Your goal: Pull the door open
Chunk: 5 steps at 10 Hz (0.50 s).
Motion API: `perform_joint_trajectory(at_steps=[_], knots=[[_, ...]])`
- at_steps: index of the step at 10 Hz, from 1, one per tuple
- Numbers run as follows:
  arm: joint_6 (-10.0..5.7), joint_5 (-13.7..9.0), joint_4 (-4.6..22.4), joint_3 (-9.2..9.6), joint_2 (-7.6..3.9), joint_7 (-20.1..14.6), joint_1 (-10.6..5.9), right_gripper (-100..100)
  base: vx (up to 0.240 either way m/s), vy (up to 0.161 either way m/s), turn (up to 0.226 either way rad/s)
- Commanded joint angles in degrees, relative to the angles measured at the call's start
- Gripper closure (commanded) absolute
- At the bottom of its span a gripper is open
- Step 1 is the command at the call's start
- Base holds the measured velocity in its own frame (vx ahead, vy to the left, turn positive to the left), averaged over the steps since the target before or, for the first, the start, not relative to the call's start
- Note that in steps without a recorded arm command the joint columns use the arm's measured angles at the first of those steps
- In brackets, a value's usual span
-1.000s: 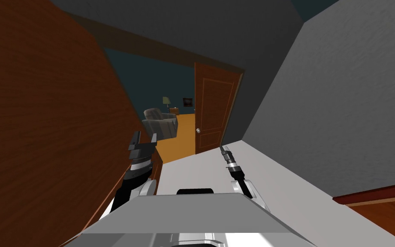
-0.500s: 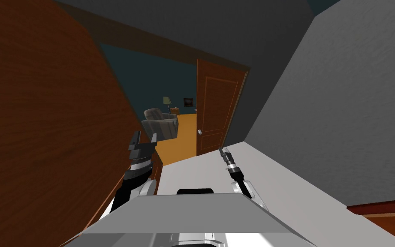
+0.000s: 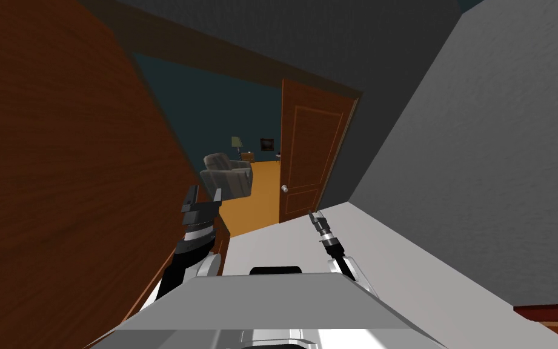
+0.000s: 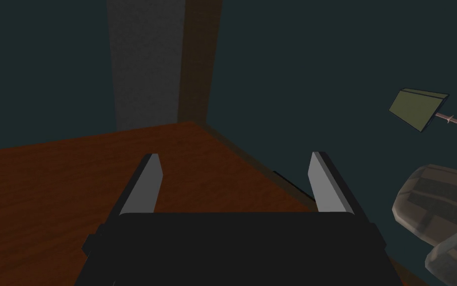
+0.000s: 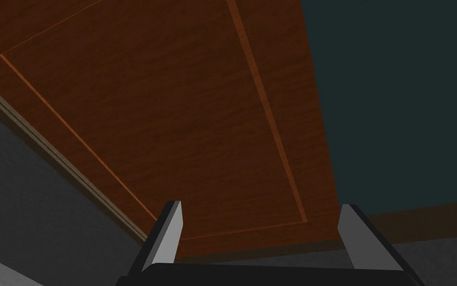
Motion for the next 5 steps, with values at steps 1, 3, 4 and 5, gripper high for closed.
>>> perform_joint_trajectory(at_steps=[1,3,4,5], knots=[[-0.78,0.7,2.4,-0.36,-0.06,1.7,-0.98,-100,0.099,0.039,0.022],[-2.03,1.9,5.8,-0.93,-0.22,4.3,-2.06,-100,0.111,0.044,0.024],[-2.45,2.3,7.0,-1.12,-0.28,5.2,-2.42,-100,0.145,0.06,0.026],[-2.86,2.7,8.1,-1.31,-0.33,6.1,-2.78,-100,0.113,0.056,0.015]])
